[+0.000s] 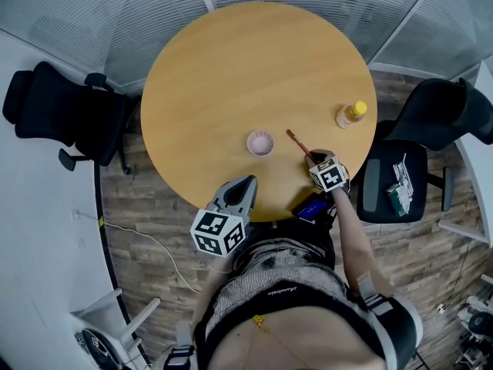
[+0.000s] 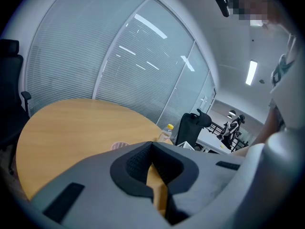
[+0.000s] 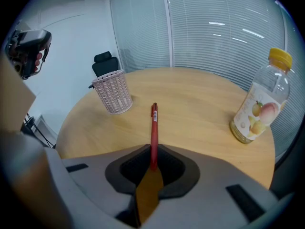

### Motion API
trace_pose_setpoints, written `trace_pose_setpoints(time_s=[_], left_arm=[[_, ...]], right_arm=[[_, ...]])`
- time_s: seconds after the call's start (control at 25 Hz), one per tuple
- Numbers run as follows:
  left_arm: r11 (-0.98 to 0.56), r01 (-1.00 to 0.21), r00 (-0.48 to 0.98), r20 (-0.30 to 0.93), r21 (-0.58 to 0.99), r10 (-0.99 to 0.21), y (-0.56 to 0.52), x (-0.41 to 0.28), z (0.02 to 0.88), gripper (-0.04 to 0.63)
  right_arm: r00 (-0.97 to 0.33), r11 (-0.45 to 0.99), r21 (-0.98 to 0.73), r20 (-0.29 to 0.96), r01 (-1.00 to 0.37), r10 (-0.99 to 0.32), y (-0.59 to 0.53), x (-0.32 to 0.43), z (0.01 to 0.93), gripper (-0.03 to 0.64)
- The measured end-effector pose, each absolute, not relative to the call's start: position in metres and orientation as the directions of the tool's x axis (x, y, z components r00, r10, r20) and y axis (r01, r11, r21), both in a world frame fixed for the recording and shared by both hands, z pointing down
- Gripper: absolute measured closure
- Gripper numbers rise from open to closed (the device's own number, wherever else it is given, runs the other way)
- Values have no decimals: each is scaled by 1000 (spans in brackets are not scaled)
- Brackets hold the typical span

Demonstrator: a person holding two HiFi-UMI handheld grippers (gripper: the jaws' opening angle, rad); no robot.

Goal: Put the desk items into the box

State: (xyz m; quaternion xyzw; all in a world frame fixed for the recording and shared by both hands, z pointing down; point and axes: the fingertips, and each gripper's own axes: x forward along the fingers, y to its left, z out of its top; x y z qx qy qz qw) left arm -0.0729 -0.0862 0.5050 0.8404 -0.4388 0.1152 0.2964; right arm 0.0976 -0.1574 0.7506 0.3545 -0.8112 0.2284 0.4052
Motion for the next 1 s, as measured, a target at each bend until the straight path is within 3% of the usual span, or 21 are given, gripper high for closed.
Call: trace_pose_setpoints(time_s=[1.0], left_arm=[[-452,-790,609,448,413,-655,-77,-77,504,598]], right_arm=[[-434,694,-51,813,-718,-388,-155,93,738,558]])
